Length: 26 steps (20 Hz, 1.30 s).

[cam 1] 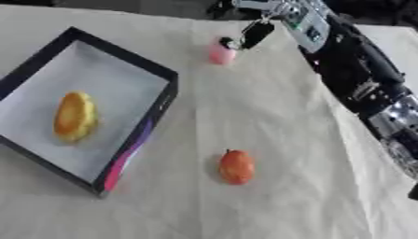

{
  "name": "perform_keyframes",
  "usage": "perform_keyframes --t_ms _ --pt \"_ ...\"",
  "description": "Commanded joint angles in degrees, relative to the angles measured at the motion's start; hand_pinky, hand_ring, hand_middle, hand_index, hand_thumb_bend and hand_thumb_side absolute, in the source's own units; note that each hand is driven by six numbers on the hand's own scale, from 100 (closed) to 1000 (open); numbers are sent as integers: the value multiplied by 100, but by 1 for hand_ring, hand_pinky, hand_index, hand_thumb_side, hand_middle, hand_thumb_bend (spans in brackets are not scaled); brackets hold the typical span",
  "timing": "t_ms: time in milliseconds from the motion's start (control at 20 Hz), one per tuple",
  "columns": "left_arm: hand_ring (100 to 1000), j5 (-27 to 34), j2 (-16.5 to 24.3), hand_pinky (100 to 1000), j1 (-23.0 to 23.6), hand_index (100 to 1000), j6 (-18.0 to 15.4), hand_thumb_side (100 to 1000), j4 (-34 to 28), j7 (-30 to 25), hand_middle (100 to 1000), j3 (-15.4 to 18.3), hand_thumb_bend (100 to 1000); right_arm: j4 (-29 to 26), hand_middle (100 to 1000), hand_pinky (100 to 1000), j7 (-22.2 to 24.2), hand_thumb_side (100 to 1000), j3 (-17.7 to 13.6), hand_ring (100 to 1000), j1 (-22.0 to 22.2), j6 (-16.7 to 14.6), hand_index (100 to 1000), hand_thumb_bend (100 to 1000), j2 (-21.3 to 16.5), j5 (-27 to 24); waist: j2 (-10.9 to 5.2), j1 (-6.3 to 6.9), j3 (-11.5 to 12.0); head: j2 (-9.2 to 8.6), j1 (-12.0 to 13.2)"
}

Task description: Pick up objects on the table and place them in the box.

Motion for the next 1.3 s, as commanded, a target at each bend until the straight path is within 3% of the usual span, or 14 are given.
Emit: perform_keyframes --t_ms 50,450,900,1300 --pt "729 4 87 863 -58 889 -3 727 -78 -23 778 26 102 21 796 952 -18 225 -92 873 -106 16 928 206 -119 5 21 16 18 -172 -63" --pt "728 2 59 863 -63 888 1 733 -74 -21 778 32 100 263 800 950 -206 248 -199 876 -64 61 931 227 -131 361 115 -17 68 -181 -132" --pt "728 1 34 863 -75 888 7 740 -66 -22 778 30 100 480 803 944 -367 291 -231 879 -28 46 931 272 -118 792 178 -45 63 -3 -128" --pt "727 -11 7 863 -81 887 8 741 -73 -25 777 27 100 584 780 925 -551 322 -215 856 -30 98 920 267 -55 1136 202 -64 85 20 -128"
